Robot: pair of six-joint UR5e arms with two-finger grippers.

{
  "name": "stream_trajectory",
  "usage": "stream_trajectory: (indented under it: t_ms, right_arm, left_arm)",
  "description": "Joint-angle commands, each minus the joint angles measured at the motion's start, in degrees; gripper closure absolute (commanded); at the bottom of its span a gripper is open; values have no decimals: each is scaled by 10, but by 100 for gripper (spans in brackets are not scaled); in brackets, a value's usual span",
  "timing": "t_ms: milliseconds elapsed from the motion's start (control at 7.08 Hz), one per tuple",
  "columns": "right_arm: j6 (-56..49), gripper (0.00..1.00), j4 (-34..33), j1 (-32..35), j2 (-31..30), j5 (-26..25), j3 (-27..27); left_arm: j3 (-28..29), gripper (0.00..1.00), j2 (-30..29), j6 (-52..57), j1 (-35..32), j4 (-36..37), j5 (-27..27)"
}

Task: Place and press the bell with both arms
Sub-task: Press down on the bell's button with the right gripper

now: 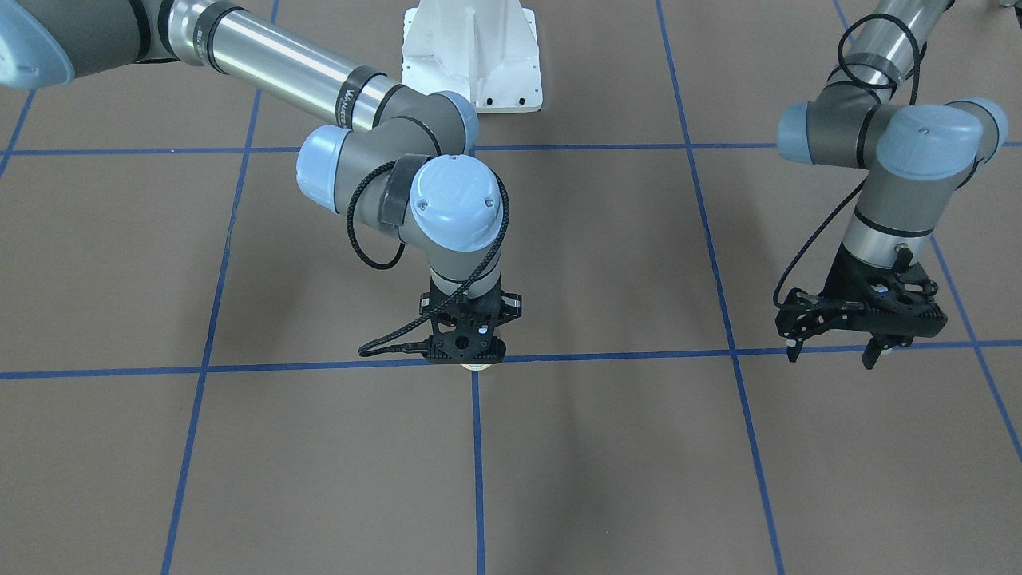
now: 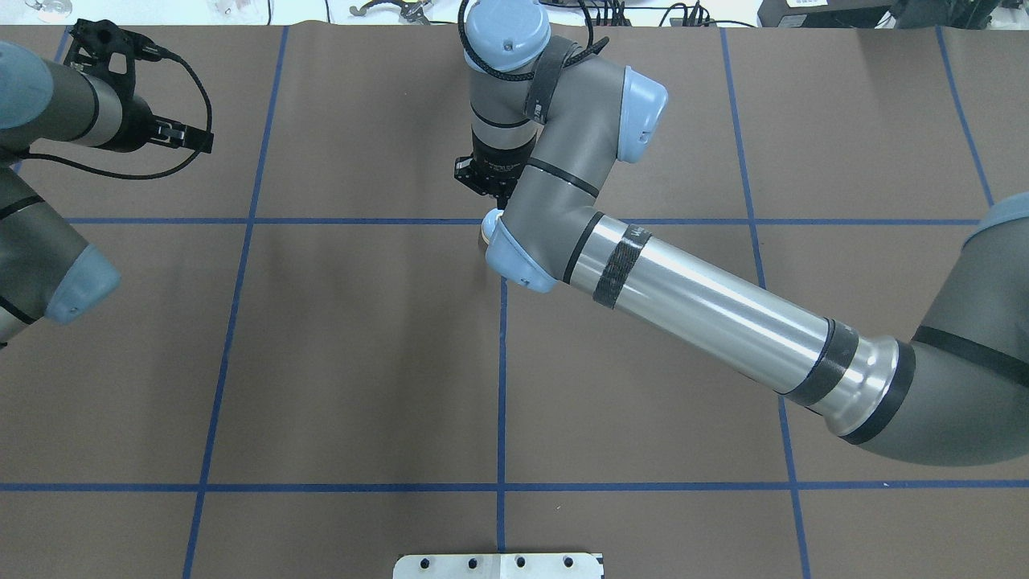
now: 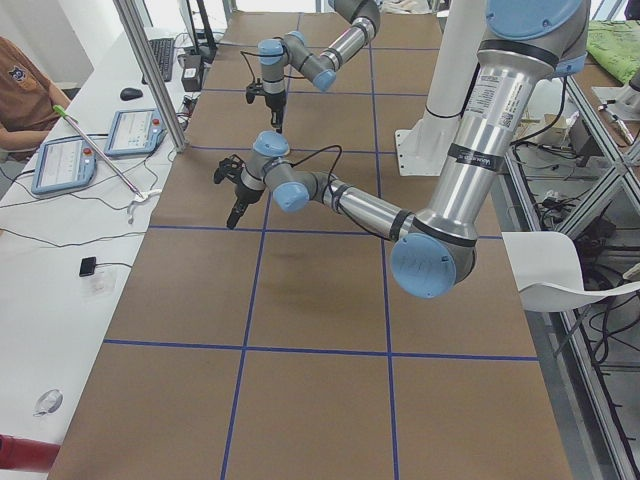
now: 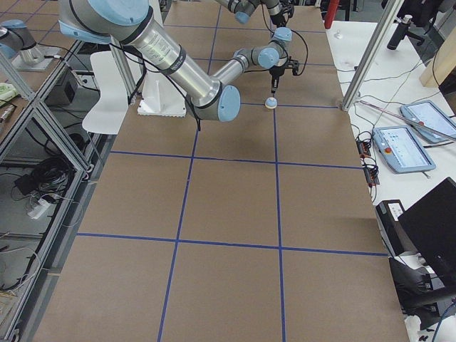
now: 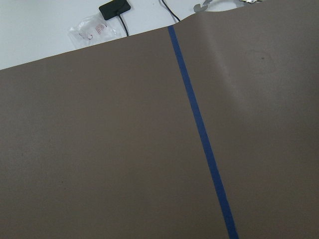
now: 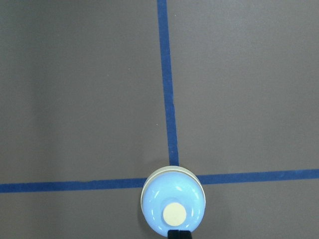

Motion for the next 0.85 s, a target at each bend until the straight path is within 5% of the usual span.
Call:
stream_trajectory:
  t_ms: [0, 706]
  right_arm:
    - [-3, 100, 24, -8, 5, -11, -31]
    - [-8, 100, 33, -8, 7, -11, -47]
  left_arm:
    - [-1, 0, 1, 0, -1, 0, 0]
    - [-1, 0, 2, 0, -1, 0, 0]
